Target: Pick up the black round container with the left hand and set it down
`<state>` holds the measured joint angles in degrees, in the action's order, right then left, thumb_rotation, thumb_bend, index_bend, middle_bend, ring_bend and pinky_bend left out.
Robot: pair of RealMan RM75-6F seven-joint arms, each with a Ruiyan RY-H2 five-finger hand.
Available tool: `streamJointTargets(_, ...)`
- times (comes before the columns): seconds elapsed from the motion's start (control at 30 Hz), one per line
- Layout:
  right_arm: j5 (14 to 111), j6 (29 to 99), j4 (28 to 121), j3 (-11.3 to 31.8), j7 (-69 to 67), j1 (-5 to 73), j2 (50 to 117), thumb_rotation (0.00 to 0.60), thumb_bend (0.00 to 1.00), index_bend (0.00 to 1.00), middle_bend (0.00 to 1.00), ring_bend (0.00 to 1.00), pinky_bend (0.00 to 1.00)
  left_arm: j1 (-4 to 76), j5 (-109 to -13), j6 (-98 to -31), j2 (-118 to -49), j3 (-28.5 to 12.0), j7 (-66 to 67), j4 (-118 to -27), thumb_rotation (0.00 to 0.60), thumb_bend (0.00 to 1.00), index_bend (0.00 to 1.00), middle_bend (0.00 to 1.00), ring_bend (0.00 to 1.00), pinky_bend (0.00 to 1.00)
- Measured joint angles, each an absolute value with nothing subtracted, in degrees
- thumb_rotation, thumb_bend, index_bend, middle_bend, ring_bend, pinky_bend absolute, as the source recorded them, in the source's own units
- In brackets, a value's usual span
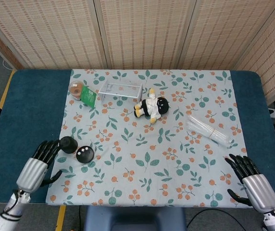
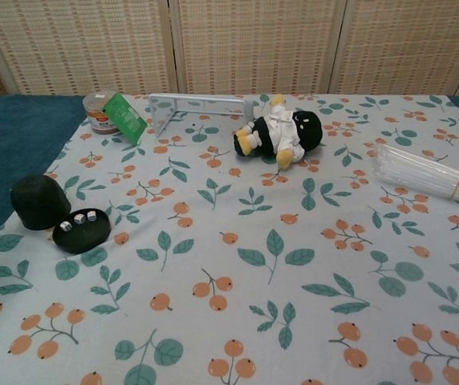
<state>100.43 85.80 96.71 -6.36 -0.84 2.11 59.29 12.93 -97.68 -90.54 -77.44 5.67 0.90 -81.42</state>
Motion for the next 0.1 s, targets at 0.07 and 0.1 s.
streamJointTargets(0.07, 100.7, 85.7, 96.7, -6.4, -0.9, 2.2, 59.5, 0.6, 0.18, 0.0, 0.0, 0.0, 0.0, 9.9, -98.3, -92.2, -77.5, 7.1, 3.8, -80.6, 0.6, 0.32, 0.0, 0.0, 0.0, 0.03)
streamJointTargets(0.1, 100.7, 85.7, 96.7, -6.5, -1.0, 2.2, 59.5, 0.6, 0.18, 0.0, 0.0, 0.0, 0.0, 9.3, -98.4, -92.3, -77.6, 7.4, 5.1, -80.2, 0.6, 0.32, 0.0, 0.0, 0.0, 0.03)
